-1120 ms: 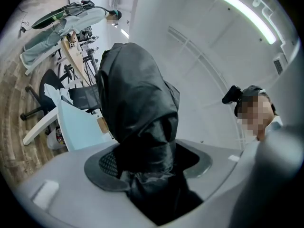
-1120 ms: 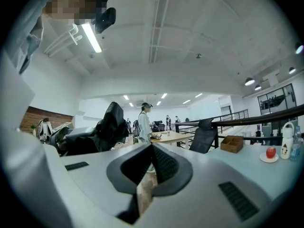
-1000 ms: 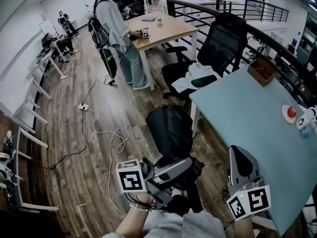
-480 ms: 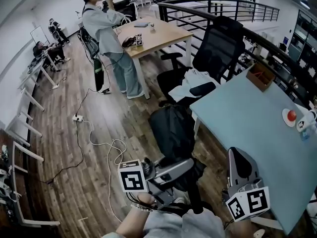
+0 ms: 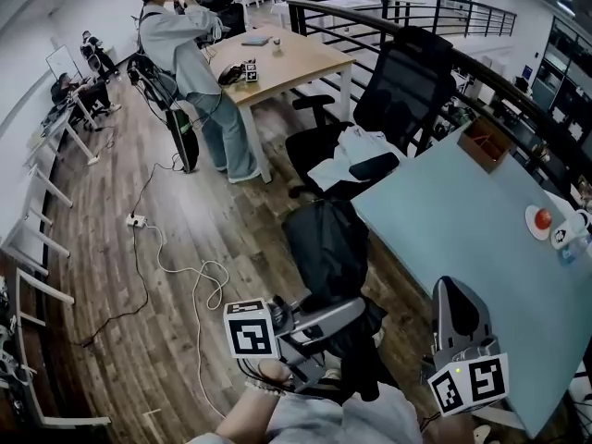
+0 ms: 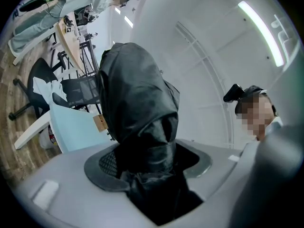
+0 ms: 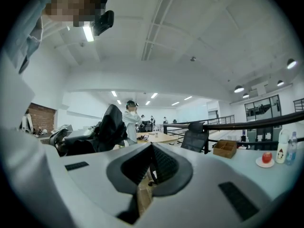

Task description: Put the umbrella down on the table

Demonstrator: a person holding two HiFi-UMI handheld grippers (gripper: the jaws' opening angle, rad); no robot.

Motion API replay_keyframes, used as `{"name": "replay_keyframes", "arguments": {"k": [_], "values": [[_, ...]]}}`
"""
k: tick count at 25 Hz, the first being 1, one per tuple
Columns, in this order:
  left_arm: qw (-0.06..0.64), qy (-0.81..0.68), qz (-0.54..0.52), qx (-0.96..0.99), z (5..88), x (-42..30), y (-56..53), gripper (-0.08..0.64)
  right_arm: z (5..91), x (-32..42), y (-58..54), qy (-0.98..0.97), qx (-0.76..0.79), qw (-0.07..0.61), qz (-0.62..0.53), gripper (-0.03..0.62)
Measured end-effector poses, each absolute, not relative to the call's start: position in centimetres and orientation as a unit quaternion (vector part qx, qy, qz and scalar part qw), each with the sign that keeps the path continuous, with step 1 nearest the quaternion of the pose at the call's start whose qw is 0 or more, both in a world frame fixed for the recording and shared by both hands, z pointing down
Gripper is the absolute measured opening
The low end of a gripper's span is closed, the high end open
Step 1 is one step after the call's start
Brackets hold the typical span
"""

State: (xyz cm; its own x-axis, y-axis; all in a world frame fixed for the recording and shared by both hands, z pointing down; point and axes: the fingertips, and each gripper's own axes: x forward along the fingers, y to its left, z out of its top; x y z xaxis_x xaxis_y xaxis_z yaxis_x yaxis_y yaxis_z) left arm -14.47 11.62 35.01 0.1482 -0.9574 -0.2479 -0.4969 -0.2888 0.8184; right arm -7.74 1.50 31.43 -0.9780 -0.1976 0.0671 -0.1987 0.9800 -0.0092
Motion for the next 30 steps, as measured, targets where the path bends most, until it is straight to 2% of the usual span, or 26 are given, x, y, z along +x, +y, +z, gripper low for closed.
{"name": "replay_keyframes", "arguments": {"k": [30], "values": [[0.308, -0.517, -0.359, 0.713, 34.5, -24.6, -11.5, 0.29, 30.7, -16.1, -21.6, -0.991, 0.129, 0.005, 0.034, 0.0]]}}
